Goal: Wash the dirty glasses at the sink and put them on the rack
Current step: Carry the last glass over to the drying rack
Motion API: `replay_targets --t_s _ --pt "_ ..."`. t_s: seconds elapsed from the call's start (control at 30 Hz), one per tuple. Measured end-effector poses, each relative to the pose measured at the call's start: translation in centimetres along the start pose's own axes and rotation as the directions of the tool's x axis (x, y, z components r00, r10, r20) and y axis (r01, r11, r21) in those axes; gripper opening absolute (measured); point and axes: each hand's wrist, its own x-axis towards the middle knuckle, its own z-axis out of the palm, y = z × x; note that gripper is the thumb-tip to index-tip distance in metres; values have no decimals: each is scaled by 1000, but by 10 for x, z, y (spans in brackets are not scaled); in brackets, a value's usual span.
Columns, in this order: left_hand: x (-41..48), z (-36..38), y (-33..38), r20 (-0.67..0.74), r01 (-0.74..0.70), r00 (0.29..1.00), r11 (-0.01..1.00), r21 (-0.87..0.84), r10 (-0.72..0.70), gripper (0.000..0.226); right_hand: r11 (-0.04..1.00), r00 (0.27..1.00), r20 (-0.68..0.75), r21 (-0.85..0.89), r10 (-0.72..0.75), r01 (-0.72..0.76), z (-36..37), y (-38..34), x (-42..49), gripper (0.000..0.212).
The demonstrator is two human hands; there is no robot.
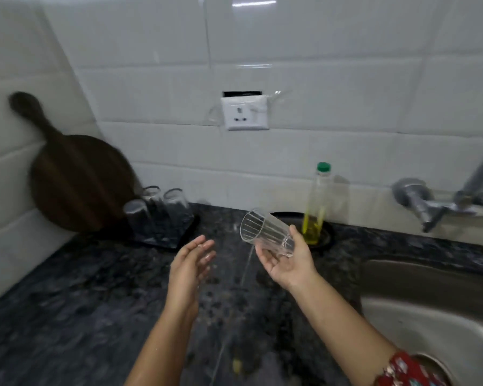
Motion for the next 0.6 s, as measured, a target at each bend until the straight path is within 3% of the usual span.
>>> replay_targets --t_s 0.07,0.17,0.4,0.5,0.6 --pt "19 -34 14 -36 -11 999 1000 2 11 23 998 1000 -3 -64 5 -6 29 29 21 42" --pt "47 -76 27 -87 4 996 1000 3 -4 23 983 1000 -9 -183 -25 23 65 68 55 53" --pt "95 -136 39 -173 53 983 999 -11 -54 22 786 933 40 -527 -357 323 123 136 133 58" --pt "108 -149 34 -192 83 978 996 -23 -86 21 574 853 184 -668 -488 473 134 155 159 69" --pt "117 -158 26 -211 109 971 994 -30 -113 22 185 734 401 -798 -548 574 135 168 173 74"
